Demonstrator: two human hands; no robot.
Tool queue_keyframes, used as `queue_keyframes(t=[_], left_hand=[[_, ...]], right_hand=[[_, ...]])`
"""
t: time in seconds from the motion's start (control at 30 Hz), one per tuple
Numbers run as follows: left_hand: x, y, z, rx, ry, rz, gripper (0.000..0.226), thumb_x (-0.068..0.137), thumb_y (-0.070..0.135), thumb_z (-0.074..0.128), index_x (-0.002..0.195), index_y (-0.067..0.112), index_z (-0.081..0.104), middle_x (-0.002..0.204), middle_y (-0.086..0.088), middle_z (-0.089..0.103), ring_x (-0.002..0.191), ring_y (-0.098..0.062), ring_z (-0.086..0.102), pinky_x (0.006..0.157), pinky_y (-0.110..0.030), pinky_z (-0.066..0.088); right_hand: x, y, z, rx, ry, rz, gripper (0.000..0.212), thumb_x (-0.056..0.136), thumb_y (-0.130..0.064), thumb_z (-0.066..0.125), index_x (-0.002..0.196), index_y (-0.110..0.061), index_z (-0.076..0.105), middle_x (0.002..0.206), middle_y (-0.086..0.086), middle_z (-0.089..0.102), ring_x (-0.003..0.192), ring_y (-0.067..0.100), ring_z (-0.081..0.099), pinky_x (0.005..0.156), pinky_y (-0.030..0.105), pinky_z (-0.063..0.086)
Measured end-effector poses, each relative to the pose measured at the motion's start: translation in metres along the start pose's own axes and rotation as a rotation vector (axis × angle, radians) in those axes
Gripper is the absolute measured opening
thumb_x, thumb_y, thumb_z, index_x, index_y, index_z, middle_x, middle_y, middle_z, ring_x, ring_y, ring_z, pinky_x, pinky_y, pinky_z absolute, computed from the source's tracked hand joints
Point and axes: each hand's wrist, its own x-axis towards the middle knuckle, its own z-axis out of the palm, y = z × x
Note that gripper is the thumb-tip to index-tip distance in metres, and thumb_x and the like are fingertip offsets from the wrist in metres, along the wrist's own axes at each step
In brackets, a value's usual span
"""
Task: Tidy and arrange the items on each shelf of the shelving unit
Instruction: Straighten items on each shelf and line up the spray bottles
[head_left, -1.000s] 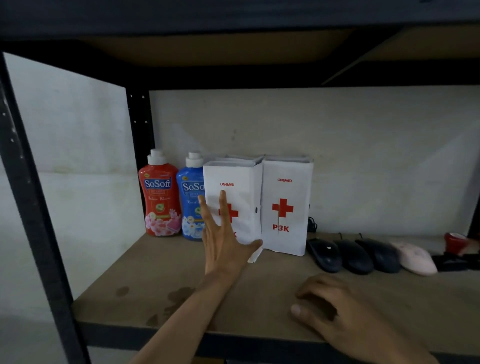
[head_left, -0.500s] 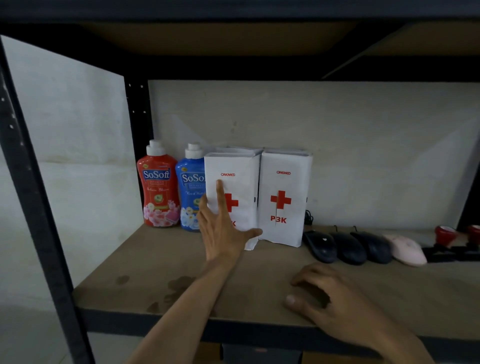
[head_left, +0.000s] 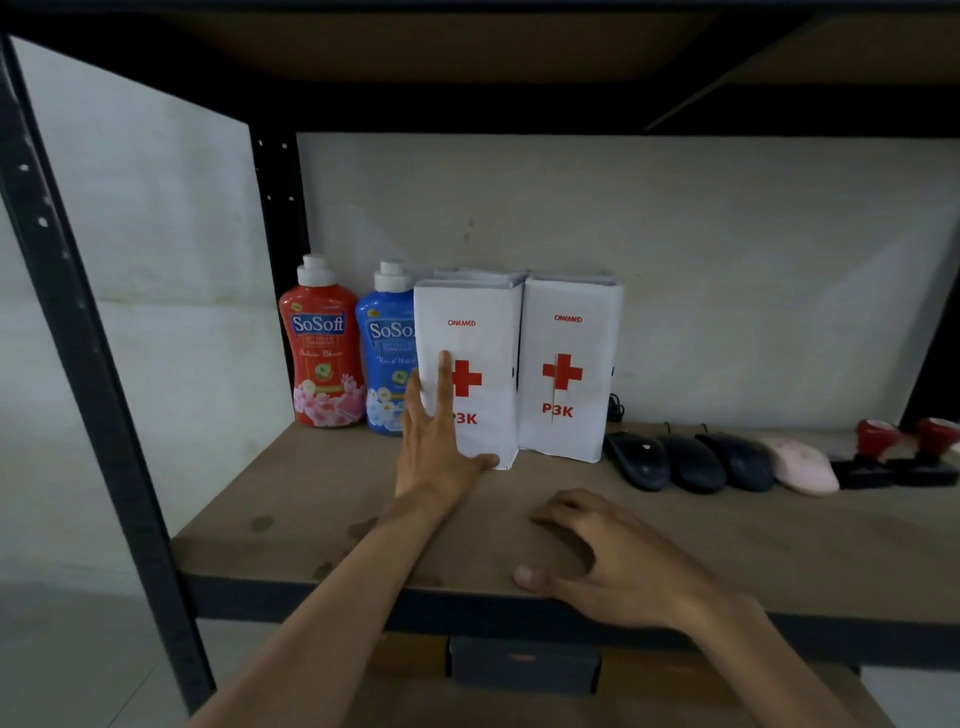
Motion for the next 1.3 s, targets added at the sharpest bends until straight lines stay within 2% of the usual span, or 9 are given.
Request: queue_keyframes(t=[0.13, 0.33, 0.67, 0.8, 0.87, 0.97, 1.1, 1.2, 1.3], left_hand=[[0.000, 0.001, 0.003, -0.002, 0.001, 0.005, 0.146, 0.069, 0.029, 0.091, 0.138, 0.057, -0.035, 0.162, -0.009, -0.014, 0.151, -0.034, 0.005, 0.109, -0.055, 0.035], [0.000, 0.002, 0.006, 0.024, 0.024, 0.001, 0.148, 0.068, 0.030, 0.091, 0.135, 0.059, -0.038, 0.161, -0.006, -0.010, 0.149, -0.035, 0.013, 0.102, -0.056, 0.043], [0.003, 0.007, 0.008, 0.030, 0.031, -0.009, 0.151, 0.069, 0.026, 0.090, 0.125, 0.061, -0.045, 0.160, -0.008, -0.008, 0.147, -0.035, 0.015, 0.109, -0.054, 0.038], [0.007, 0.003, 0.008, 0.017, -0.005, 0.005, 0.148, 0.070, 0.028, 0.090, 0.130, 0.059, -0.041, 0.160, -0.008, -0.012, 0.148, -0.037, 0.009, 0.113, -0.056, 0.028], [0.007, 0.001, 0.008, -0.019, -0.027, 0.014, 0.147, 0.070, 0.028, 0.090, 0.131, 0.060, -0.039, 0.161, -0.009, -0.015, 0.150, -0.037, 0.002, 0.115, -0.058, 0.022], [0.006, -0.002, 0.008, -0.061, -0.038, 0.032, 0.145, 0.070, 0.031, 0.089, 0.132, 0.062, -0.038, 0.162, -0.009, -0.019, 0.150, -0.037, -0.003, 0.115, -0.060, 0.019], [0.007, -0.004, 0.009, -0.059, -0.047, 0.064, 0.145, 0.071, 0.035, 0.088, 0.129, 0.062, -0.041, 0.162, -0.009, -0.020, 0.150, -0.037, -0.002, 0.116, -0.060, 0.020], [0.005, -0.007, 0.011, -0.065, -0.069, 0.071, 0.142, 0.075, 0.031, 0.086, 0.131, 0.059, -0.042, 0.159, -0.005, -0.032, 0.151, -0.031, -0.012, 0.119, -0.054, 0.013], [0.002, -0.011, 0.013, -0.066, -0.073, 0.087, 0.139, 0.077, 0.029, 0.084, 0.136, 0.055, -0.039, 0.156, -0.002, -0.040, 0.151, -0.027, -0.016, 0.119, -0.051, 0.013]], right_hand=[[0.000, 0.004, 0.005, -0.032, -0.054, 0.022, 0.098, 0.071, -0.096, 0.031, 0.154, -0.045, 0.019, 0.164, -0.017, 0.011, 0.149, 0.010, 0.013, 0.120, 0.037, 0.022], [-0.004, 0.002, 0.005, -0.153, -0.158, -0.009, 0.103, 0.074, -0.094, 0.028, 0.156, -0.043, -0.008, 0.165, -0.014, -0.014, 0.150, 0.004, -0.015, 0.122, 0.031, -0.007], [-0.001, 0.003, 0.009, -0.175, -0.148, -0.010, 0.106, 0.073, -0.095, 0.031, 0.156, -0.044, -0.011, 0.165, -0.015, -0.015, 0.149, 0.002, -0.017, 0.121, 0.031, -0.011], [-0.002, 0.002, 0.002, -0.082, -0.136, -0.001, 0.102, 0.073, -0.093, 0.036, 0.156, -0.046, 0.003, 0.166, -0.017, -0.006, 0.151, 0.005, -0.008, 0.123, 0.032, -0.002], [0.000, -0.001, -0.004, 0.080, -0.065, 0.023, 0.092, 0.073, -0.091, 0.038, 0.153, -0.049, 0.022, 0.163, -0.022, 0.011, 0.150, 0.006, 0.008, 0.121, 0.032, 0.011], [0.012, -0.003, -0.015, 0.359, 0.194, 0.030, 0.068, 0.082, -0.075, 0.050, 0.143, -0.045, 0.045, 0.142, -0.031, 0.037, 0.139, 0.001, 0.032, 0.108, 0.025, 0.029], [0.055, 0.008, -0.031, 0.503, 0.648, 0.143, 0.046, 0.090, -0.043, 0.069, 0.131, -0.029, 0.054, 0.125, -0.009, 0.056, 0.112, 0.011, 0.055, 0.086, 0.021, 0.046], [0.079, 0.015, -0.041, 0.524, 0.846, 0.253, 0.053, 0.084, -0.031, 0.078, 0.122, -0.019, 0.042, 0.117, 0.004, 0.048, 0.101, 0.018, 0.054, 0.078, 0.029, 0.046], [0.090, 0.018, -0.048, 0.556, 0.915, 0.292, 0.072, 0.079, -0.020, 0.083, 0.130, -0.016, 0.032, 0.118, 0.003, 0.033, 0.096, 0.017, 0.047, 0.078, 0.030, 0.046]])
